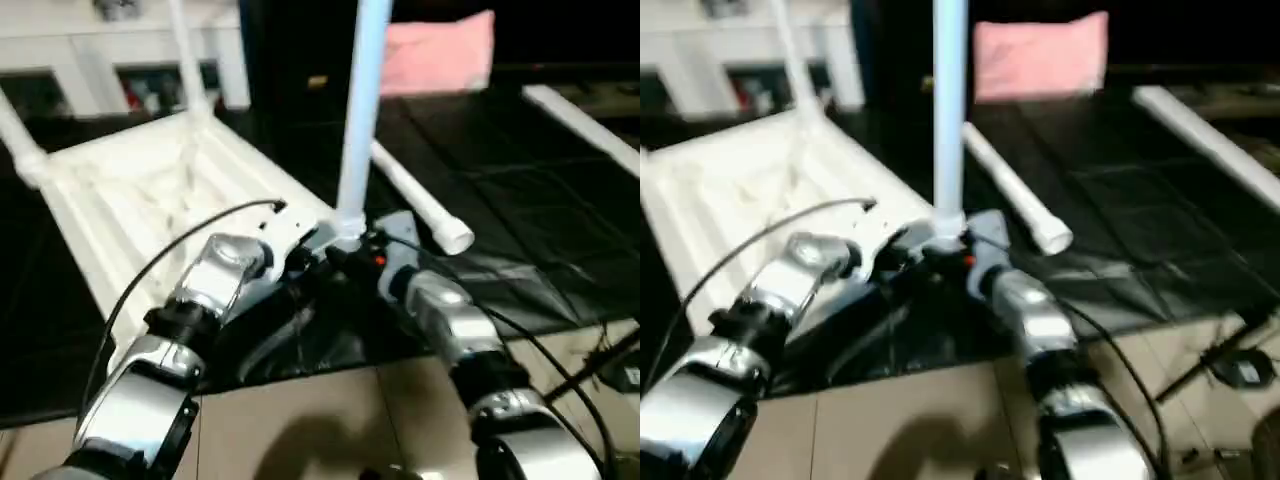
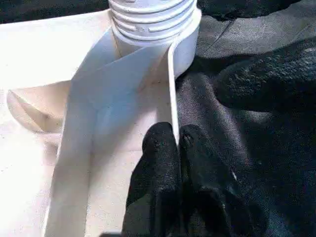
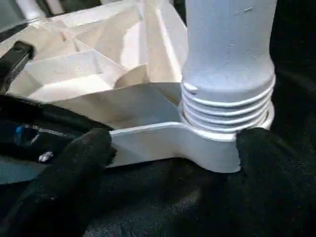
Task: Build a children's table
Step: Rotate leg to tighten
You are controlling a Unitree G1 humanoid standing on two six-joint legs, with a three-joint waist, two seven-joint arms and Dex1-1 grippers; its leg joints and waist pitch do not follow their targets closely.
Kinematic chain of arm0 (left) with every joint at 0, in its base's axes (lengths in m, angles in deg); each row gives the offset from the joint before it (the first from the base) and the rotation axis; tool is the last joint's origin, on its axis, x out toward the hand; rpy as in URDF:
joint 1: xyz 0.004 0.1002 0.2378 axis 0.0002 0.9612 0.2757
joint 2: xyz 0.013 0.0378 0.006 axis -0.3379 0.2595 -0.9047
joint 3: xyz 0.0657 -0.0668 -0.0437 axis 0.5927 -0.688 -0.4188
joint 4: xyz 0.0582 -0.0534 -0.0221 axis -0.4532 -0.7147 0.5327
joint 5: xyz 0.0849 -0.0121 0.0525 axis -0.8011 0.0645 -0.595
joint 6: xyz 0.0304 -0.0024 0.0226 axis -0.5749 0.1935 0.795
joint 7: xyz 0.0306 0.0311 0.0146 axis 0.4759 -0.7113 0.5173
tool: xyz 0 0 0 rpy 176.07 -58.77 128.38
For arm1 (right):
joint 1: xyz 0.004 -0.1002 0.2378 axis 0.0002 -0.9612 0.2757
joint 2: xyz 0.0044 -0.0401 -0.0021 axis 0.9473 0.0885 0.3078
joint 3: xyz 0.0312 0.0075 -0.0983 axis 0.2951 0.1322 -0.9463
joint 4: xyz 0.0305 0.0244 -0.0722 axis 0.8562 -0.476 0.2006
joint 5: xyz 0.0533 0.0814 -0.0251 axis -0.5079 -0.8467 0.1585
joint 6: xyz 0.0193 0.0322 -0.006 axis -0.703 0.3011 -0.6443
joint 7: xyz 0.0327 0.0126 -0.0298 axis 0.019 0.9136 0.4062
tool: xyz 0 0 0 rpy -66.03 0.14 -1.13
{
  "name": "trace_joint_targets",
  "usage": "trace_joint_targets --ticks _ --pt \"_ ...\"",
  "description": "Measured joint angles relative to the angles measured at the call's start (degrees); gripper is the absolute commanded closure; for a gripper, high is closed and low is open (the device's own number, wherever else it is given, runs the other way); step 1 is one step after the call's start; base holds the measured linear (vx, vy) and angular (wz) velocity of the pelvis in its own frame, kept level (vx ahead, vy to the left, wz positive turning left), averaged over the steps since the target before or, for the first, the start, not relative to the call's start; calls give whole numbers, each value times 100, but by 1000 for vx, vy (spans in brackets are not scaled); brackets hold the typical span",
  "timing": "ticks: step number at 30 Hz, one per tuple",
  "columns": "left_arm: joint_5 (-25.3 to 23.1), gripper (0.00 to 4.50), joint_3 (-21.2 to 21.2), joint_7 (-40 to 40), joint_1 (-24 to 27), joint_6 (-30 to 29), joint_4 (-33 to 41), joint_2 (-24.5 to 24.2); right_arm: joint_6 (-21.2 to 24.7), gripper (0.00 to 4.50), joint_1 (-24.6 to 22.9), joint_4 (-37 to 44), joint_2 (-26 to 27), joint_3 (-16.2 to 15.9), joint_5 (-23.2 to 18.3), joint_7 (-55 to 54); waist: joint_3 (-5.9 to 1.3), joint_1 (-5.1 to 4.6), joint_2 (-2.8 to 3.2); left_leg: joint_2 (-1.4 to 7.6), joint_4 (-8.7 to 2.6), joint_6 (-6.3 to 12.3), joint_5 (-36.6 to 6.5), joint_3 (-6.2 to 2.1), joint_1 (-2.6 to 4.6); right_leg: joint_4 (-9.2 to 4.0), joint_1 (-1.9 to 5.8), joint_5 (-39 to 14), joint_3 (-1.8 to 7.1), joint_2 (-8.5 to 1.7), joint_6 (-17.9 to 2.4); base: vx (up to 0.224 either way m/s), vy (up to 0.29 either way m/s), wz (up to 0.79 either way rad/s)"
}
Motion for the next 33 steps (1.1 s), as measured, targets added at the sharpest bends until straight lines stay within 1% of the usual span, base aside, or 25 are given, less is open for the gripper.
trace_joint_targets --ticks 1,2,5,6,9,10,12,13,16,17,19,23,24,30,33 --pt "0 450 5 39 -4 38 12 -24 -11 11 -28 44 -50 -4 -9 92 0 13 0 3 1 12 8 -2 -28 -1 -27 5 3 8 -10 0 0 0" --pt "0 450 20 73 -4 91 16 -48 -8 11 -98 133 -101 -6 -34 180 0 22 -1 5 1 21 13 -4 -39 -1 -35 8 4 10 -14 0 0 0" --pt "8 450 130 321 22 292 21 -236 -27 11 -463 521 -420 -32 -112 620 2 52 -3 11 3 22 15 2 -41 -4 -33 10 6 12 -18 0 0 0" --pt "10 450 165 442 42 363 21 -322 -31 11 -541 637 -533 -39 -128 738 3 45 -5 13 4 24 17 9 -40 -4 -33 12 12 14 -20 0 0 0" --pt "7 450 211 717 111 632 21 -536 -21 11 -615 928 -756 -8 -250 1028 4 32 -8 15 5 17 25 11 -40 -9 -32 6 22 20 0 0 0 0" --pt "9 450 257 912 142 826 20 -634 -24 11 -632 1091 -875 -103 -263 1271 5 36 -9 16 3 14 27 13 -41 -10 -31 5 25 20 5 0 0 0" --pt "12 450 302 1179 202 1117 19 -746 -121 11 -641 1247 -1057 -184 -252 1553 5 52 -12 20 3 14 27 17 -41 -10 -25 5 37 24 7 0 0 0" --pt "22 450 326 1358 223 1249 19 -815 -159 11 -641 1320 -1199 -240 -245 1728 4 59 -20 23 2 13 28 25 -42 -10 -22 5 57 30 7 0 0 0" --pt "116 450 387 1881 272 1675 -24 -1043 -230 11 -641 1354 -1445 -372 -208 2145 3 81 -25 25 2 -8 40 42 -49 -5 -21 7 124 51 3 0 0 0" --pt "142 450 411 2034 278 1758 -26 -1106 -240 11 -642 1354 -1500 -415 -197 2251 3 88 -25 25 2 -9 41 44 -54 -6 -20 5 133 51 6 0 0 0" --pt "189 450 480 2366 282 1964 -27 -1236 -284 11 -640 1355 -1646 -617 -132 2568 3 123 -27 25 2 -6 40 58 -61 -9 -20 3 148 50 10 0 0 0" --pt "237 450 535 2806 282 2215 -29 -1347 -421 11 -630 1312 -1727 -928 28 2976 4 171 -29 23 2 2 35 59 -76 -11 -26 -5 149 45 12 0 0 0" --pt "243 450 551 2970 283 2295 -28 -1394 -550 11 -543 1188 -1727 -1014 67 3090 6 166 -33 24 3 3 35 62 -76 -9 -29 -5 149 45 11 0 0 0" --pt "287 450 710 3474 294 2569 19 -1492 -915 11 -71 621 -1637 -1183 222 3397 7 183 -57 29 4 -1 44 64 -76 -1 -26 -5 148 44 10 0 0 0" --pt "288 450 756 3593 294 2636 44 -1496 -1006 11 21 477 -1537 -1257 220 3559 6 196 -64 46 4 -3 49 82 -77 -1 -22 -5 148 44 10 0 0 0"
